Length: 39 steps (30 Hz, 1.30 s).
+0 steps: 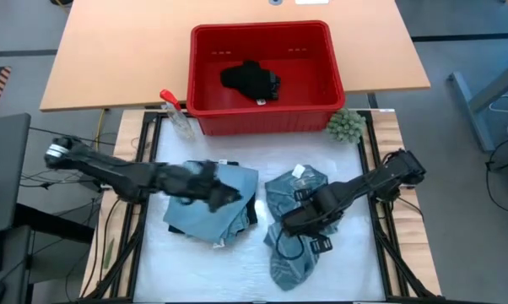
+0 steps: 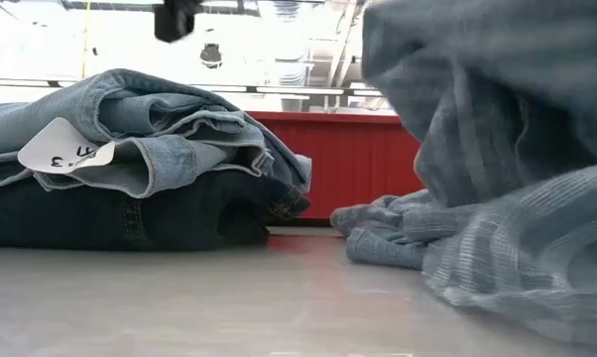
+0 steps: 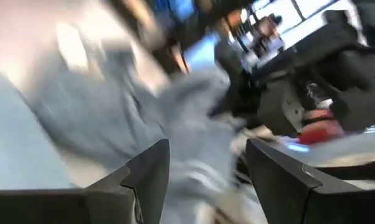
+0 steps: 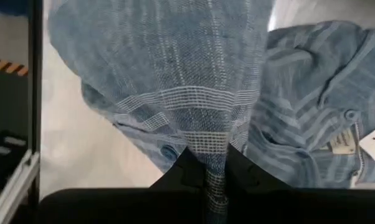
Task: Fold Laundry from Bin
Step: Fold the light blue polo shirt
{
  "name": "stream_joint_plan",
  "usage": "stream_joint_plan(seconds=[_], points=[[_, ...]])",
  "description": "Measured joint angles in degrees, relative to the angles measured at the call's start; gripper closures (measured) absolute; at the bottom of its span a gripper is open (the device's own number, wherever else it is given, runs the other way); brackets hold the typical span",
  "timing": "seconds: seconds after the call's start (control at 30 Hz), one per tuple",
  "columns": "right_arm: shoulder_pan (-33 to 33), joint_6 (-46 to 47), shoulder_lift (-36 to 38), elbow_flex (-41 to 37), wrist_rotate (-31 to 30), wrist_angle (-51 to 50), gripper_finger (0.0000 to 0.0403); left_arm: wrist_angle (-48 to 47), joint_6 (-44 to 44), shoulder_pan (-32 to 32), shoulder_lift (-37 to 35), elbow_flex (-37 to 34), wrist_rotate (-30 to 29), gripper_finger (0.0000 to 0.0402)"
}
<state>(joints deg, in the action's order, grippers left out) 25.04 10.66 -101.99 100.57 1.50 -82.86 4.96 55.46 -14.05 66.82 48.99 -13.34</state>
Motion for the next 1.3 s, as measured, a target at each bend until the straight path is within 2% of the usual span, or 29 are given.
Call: stream_joint_plan(seconds=[0.07, 0.13, 0.23, 0.3, 0.37, 0.47, 0.53, 0.63, 0.7, 0.77, 1.03, 1.3], points=[[0.0, 1.4, -0.5, 0.0, 0.0, 0.2, 0.0358, 4.0, 9.3, 3.2, 4.3, -0.8, 10.7, 0.0202], [0.1, 2.5, -0.5, 0.0, 0.0, 1.2, 0.0358, 10.2, 15.4, 4.3, 8.1, -1.7, 18.5, 0.0202], [-0.3, 3.7, -0.3, 0.0, 0.0, 3.4, 0.0357, 23.3, 22.2, 3.3, 12.3, -2.3, 25.8, 0.0202], [-0.5, 4.7, -0.2, 0.0, 0.0, 3.8, 0.0357, 28.9, 23.2, 1.9, 14.7, -2.3, 28.9, 0.0202], [-0.9, 5.0, 0.0, 0.0, 0.0, 3.8, 0.0356, 32.5, 18.0, 1.1, 17.3, -2.3, 31.1, 0.0202], [-0.9, 5.3, 0.0, 0.0, 0.0, 3.9, 0.0356, 31.4, 0.6, 1.2, 18.7, -0.4, 36.8, 0.0202], [-0.9, 5.9, 0.0, 0.0, 0.0, 4.0, 0.0356, 24.5, -9.7, 1.4, 18.2, 2.2, 35.0, 0.0202], [-0.8, 6.4, 0.0, 0.0, 0.1, 4.1, 0.0356, 7.8, -24.6, 1.1, 18.4, 7.0, 26.3, 0.0203], [-0.8, 6.5, 0.0, 0.0, 0.1, 4.1, 0.0356, 0.9, -30.6, 0.5, 19.4, 10.1, 19.3, 0.0203], [-0.8, 6.5, 0.0, 0.0, 0.1, 4.3, 0.0356, -0.4, -33.0, 0.1, 20.8, 12.4, 16.1, 0.0203], [-1.5, 6.5, 0.0, 0.0, 0.1, 4.7, 0.0355, 1.4, -35.9, 1.6, 29.0, 17.6, 25.8, 0.0191], [-1.9, 6.4, 0.0, 0.0, 0.0, 6.6, 0.0355, 4.5, -37.3, 2.8, 31.8, 17.8, 26.0, 0.013]])
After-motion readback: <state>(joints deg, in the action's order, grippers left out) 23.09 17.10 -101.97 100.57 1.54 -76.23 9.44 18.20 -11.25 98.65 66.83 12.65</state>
